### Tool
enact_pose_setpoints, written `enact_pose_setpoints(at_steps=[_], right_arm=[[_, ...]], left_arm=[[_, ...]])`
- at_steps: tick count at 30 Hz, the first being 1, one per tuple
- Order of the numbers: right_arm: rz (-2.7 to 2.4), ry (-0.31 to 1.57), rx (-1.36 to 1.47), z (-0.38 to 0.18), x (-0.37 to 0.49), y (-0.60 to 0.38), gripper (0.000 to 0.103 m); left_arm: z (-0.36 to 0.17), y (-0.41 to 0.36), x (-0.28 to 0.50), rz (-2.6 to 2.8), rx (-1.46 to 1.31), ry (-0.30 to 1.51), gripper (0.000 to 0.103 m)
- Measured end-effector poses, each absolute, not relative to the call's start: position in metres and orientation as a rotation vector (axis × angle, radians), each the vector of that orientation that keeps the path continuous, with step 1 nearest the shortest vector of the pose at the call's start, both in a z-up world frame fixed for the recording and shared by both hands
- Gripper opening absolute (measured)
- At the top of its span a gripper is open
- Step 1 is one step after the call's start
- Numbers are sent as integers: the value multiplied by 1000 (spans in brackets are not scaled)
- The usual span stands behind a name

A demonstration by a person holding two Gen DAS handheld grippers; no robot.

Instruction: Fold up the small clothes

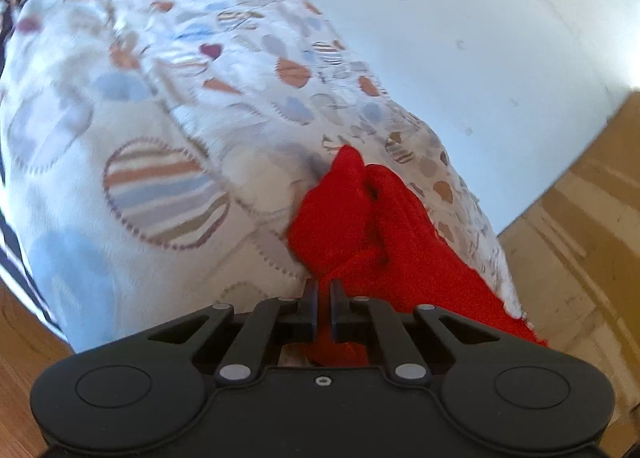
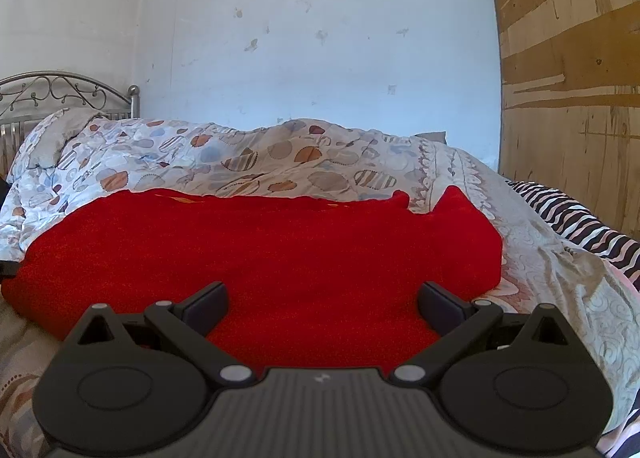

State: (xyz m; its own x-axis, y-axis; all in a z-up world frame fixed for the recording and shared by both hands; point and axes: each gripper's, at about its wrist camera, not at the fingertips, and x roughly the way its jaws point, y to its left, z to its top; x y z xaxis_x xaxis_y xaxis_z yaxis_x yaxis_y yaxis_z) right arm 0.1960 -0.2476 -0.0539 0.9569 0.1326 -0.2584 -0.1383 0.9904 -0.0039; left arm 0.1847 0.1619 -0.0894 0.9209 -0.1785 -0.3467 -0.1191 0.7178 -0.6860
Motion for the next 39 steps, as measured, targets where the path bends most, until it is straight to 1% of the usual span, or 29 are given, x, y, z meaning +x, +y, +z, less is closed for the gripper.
enact_pose_setpoints(at_steps=[3, 7, 10, 12, 13, 14, 15, 16, 17, 18, 19, 21, 23, 27, 28, 30, 32, 39], right_arm=[[139, 261, -22, -54, 196, -247, 103], [137, 258, -19, -54, 196, -247, 103], [134, 252, -20, -55, 195, -247, 103], [133, 254, -21, -55, 195, -247, 103], [132, 255, -21, -54, 196, -248, 103], [131, 255, -21, -54, 196, -248, 103], [129, 254, -21, -54, 196, -248, 103], [128, 253, -22, -55, 196, -247, 103], [127, 253, -21, -55, 196, -247, 103], [125, 253, -20, -55, 197, -247, 103], [124, 252, -20, -55, 196, -247, 103], [120, 252, -21, -56, 195, -247, 103], [118, 256, -21, -55, 195, -247, 103], [112, 275, 6, -47, 194, -248, 103], [109, 268, 27, -44, 193, -248, 103], [118, 235, 65, -38, 190, -248, 103], [127, 211, 65, -35, 189, -244, 103], [177, 182, 0, -32, 197, -219, 103]], left_arm=[[-94, 167, 183, -31, -836, 404, 5], [-88, 165, 175, -31, -824, 367, 4], [-89, 164, 179, -26, -812, 397, 4], [-89, 164, 181, -34, -811, 413, 6], [-86, 164, 180, -32, -796, 412, 12], [-82, 162, 177, -34, -766, 405, 24], [-79, 160, 175, -35, -740, 398, 30], [-75, 158, 172, -39, -714, 390, 46], [-72, 156, 169, -43, -693, 384, 60], [-69, 155, 166, -43, -678, 376, 65], [-67, 153, 162, -41, -667, 372, 73], [-65, 151, 156, -54, -662, 375, 83], [-65, 148, 153, -89, -682, 390, 89], [-74, 139, 155, -227, -758, 447, 98], [-79, 136, 158, -270, -794, 472, 102], [-87, 128, 168, -346, -863, 532, 102], [-91, 120, 177, -373, -872, 562, 102], [-101, 123, 200, -276, -927, 524, 102]])
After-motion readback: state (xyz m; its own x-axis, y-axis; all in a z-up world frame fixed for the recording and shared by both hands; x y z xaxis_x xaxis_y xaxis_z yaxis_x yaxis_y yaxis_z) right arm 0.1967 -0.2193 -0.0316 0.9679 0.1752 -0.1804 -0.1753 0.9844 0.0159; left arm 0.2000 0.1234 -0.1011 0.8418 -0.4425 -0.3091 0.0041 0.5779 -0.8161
